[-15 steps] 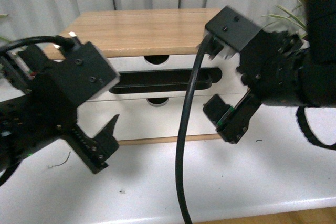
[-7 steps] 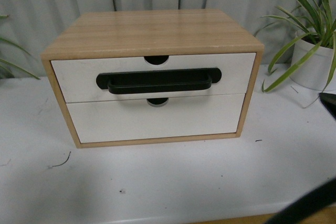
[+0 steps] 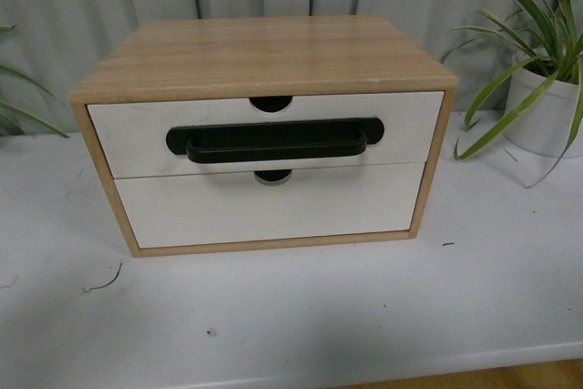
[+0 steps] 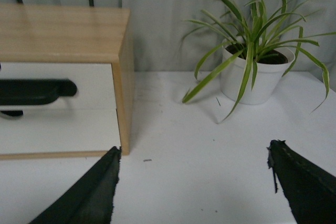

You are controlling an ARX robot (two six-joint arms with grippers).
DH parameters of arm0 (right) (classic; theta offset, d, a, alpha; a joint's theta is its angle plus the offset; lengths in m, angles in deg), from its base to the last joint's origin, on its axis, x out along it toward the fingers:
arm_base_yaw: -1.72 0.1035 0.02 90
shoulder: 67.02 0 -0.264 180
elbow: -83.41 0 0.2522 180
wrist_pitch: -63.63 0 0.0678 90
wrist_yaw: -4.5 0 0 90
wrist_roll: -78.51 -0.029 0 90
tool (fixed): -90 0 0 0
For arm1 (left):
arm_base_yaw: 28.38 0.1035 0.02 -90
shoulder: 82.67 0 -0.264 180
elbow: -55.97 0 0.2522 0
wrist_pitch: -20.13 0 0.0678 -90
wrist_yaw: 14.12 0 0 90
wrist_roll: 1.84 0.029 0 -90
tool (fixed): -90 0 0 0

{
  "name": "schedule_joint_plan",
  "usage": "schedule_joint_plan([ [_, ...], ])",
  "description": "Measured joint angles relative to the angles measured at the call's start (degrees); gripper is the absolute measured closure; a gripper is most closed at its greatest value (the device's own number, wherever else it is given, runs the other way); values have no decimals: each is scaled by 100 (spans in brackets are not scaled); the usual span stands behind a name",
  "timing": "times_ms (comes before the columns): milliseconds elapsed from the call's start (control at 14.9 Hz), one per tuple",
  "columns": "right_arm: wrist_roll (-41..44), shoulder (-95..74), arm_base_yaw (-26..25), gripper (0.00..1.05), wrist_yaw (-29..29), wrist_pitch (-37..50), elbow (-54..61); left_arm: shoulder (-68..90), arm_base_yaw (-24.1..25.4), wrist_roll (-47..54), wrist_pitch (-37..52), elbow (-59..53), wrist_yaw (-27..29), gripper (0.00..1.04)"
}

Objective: Close drawer sideways

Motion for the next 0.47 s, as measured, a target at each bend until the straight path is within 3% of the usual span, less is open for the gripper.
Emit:
schedule_joint_plan([
  [67,-168,96,-195,25,-256,636,321,-214,9,-2,-90,-68,98,43],
  [202,-295,699,-560,50,-581,455,485,-575,26,0,-334,-236,118,68],
  [269,-315,741,-664,61,-693,815,632,-713,26,-2,-452,-278,118,79],
  [404,-330,1123,-909,87,-953,247,717,-1078,26,-4,-691,-350,118,104],
  [471,-332,1482,-1003,100,-1049,-13,717,-1154,26,13,-503,-452,118,103],
])
